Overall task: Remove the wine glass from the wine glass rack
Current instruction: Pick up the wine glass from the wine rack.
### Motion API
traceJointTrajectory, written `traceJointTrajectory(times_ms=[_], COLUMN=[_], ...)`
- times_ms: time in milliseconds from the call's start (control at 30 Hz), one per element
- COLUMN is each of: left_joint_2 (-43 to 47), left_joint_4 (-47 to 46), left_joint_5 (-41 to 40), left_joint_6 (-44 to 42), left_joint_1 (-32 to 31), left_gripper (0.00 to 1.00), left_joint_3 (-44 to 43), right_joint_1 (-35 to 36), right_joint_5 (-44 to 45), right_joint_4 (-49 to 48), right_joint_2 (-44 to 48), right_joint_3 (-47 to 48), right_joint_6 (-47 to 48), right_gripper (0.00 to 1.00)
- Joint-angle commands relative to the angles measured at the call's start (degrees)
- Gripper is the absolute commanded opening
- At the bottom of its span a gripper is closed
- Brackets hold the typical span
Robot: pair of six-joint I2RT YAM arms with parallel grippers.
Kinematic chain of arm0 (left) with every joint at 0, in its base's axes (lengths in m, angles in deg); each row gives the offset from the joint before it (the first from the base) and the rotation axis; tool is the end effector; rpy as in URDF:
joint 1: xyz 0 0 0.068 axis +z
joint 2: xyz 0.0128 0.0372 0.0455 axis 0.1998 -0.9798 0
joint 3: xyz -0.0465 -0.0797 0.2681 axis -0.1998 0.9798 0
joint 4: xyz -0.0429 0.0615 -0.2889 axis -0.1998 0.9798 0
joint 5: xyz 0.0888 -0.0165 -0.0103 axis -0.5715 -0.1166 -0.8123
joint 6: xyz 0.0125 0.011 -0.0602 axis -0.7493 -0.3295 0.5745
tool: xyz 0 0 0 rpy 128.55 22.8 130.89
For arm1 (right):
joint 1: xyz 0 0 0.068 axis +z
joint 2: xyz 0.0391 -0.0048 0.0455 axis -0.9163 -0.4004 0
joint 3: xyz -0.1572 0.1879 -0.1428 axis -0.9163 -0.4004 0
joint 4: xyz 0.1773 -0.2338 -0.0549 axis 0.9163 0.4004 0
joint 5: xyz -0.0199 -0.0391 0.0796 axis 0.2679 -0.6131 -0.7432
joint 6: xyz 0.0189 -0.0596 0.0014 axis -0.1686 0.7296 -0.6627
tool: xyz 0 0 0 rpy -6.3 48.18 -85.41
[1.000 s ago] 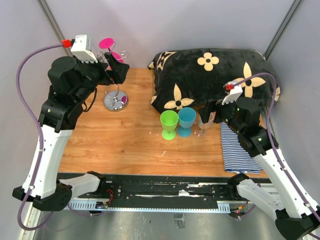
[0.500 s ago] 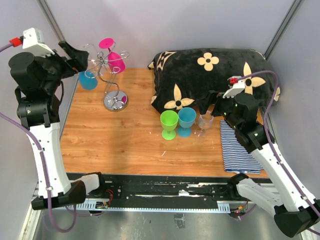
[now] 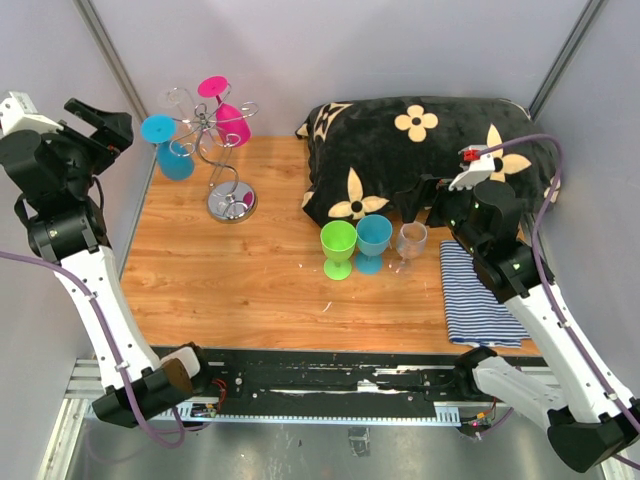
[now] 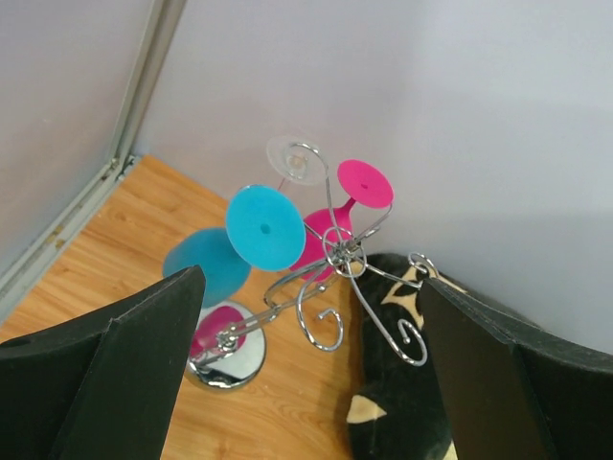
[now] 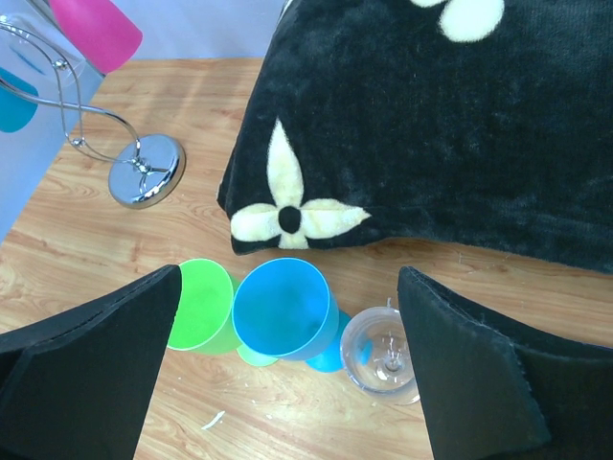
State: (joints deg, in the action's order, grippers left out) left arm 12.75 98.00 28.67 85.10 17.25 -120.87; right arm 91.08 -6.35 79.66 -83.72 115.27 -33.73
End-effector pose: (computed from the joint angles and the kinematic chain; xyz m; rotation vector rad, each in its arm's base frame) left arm 0.2261 0.1068 0.5391 -0.5468 1.4808 -0.2791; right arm 0.2232 0.1012 0.4211 -0.0331 1.7101 0.5759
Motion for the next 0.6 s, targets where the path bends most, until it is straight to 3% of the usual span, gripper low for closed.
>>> traceJointTrajectory(times_ms=[0, 200, 400, 567], left_joint_2=[3.34, 8.49, 4.94, 4.3], left_joint_4=[-6.63, -6.21, 0.67, -1.51], left_joint_5=[0.11, -2.94, -4.26, -7.1], left_joint_6=[4.85, 5.07, 2.32, 4.8], left_joint_1=[0.48, 0.47, 0.49, 0.5], left_gripper=[0.99, 0.97, 0.98, 0.98], left_joint_3=[2.72, 3.26, 1.4, 3.51], right_joint_1=[-1.04, -1.04, -1.04, -1.04], right_joint_5=[0.73, -0.48, -3.73, -5.47], right_joint_4=[-0.29, 0.41, 1.4, 3.65], right_joint_2=[-0.45, 0.16, 1.47, 3.05], right_joint_3=[1.16, 1.52, 1.04, 0.45], right_joint_6=[2.48, 3.92, 3.95, 5.11], right_gripper=[0.95, 0.96, 0.96, 0.97])
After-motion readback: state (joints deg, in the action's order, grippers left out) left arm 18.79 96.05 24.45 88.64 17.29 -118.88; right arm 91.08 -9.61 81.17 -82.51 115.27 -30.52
